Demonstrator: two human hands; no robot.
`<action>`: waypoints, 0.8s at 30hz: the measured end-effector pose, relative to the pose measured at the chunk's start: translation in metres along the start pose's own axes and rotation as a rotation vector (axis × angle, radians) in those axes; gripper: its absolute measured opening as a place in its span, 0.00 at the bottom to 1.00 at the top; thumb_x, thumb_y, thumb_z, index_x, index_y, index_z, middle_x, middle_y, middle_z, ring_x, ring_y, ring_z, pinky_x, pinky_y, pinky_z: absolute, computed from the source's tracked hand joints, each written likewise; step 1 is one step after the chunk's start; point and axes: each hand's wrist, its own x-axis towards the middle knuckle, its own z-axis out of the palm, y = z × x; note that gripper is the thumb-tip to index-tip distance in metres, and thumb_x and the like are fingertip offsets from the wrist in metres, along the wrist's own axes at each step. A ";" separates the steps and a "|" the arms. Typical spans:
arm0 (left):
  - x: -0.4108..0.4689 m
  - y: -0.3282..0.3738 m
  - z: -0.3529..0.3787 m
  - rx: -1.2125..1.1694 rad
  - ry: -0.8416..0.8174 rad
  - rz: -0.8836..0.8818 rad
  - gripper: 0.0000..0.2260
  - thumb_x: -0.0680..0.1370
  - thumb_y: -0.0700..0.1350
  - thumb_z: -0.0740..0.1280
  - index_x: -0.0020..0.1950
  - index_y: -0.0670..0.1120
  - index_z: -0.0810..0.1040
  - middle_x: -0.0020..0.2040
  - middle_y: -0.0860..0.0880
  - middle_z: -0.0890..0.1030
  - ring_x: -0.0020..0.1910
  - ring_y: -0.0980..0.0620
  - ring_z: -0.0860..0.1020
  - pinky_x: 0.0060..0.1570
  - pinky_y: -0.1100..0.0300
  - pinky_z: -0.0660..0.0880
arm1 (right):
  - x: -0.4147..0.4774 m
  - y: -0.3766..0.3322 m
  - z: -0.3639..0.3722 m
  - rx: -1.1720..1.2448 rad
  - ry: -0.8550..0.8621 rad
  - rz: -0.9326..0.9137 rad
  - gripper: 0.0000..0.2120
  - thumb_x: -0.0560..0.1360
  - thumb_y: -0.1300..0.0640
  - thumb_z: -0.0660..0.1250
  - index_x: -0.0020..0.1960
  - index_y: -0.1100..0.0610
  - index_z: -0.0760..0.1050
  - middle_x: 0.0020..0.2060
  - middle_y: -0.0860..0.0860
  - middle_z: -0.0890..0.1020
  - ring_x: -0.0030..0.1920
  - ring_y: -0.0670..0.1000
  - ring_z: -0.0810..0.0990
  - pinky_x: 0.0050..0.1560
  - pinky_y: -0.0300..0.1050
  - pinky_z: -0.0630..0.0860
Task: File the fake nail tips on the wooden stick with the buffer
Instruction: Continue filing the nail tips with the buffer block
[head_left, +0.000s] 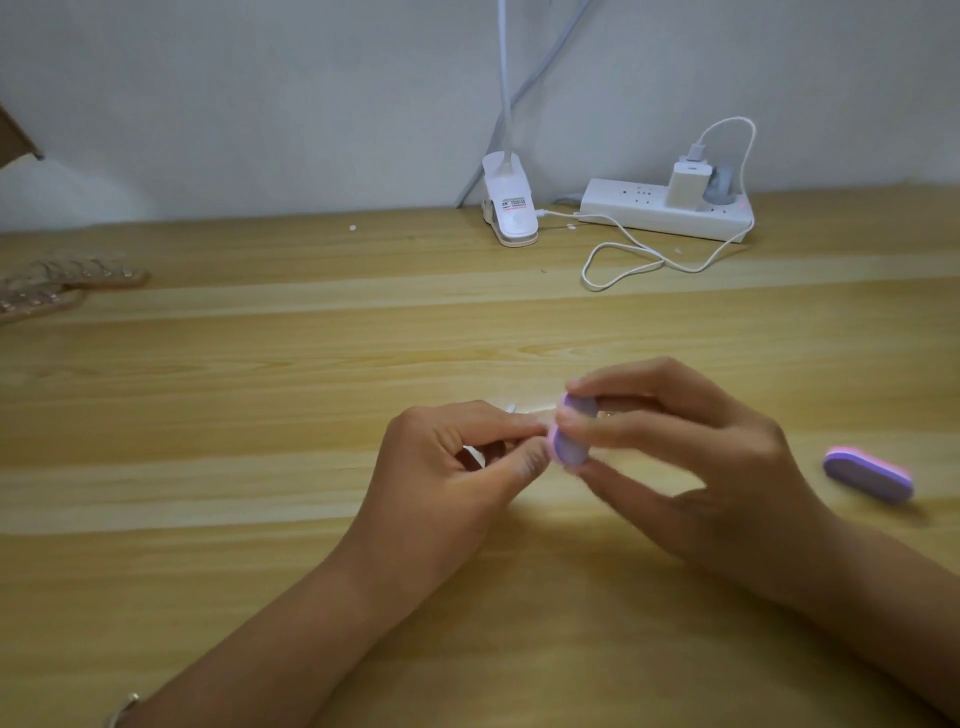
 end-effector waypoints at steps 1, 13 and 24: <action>-0.001 0.000 0.000 -0.012 -0.006 0.005 0.04 0.73 0.42 0.73 0.45 0.47 0.87 0.36 0.45 0.84 0.36 0.41 0.78 0.34 0.53 0.74 | -0.002 -0.003 0.004 0.005 -0.005 -0.032 0.08 0.74 0.65 0.75 0.53 0.63 0.84 0.53 0.59 0.81 0.52 0.50 0.84 0.55 0.42 0.80; 0.000 0.005 0.000 -0.195 -0.039 -0.114 0.05 0.73 0.42 0.71 0.46 0.44 0.87 0.33 0.53 0.84 0.29 0.64 0.75 0.30 0.71 0.69 | 0.002 0.004 -0.004 -0.019 0.005 -0.054 0.09 0.73 0.66 0.75 0.53 0.65 0.84 0.53 0.61 0.81 0.51 0.51 0.84 0.53 0.43 0.81; 0.000 0.004 -0.001 -0.244 -0.058 -0.145 0.05 0.74 0.44 0.72 0.46 0.47 0.87 0.32 0.53 0.83 0.28 0.61 0.75 0.28 0.70 0.70 | 0.003 0.002 -0.006 0.012 -0.005 -0.022 0.09 0.73 0.66 0.75 0.53 0.64 0.84 0.53 0.60 0.80 0.51 0.51 0.83 0.53 0.43 0.80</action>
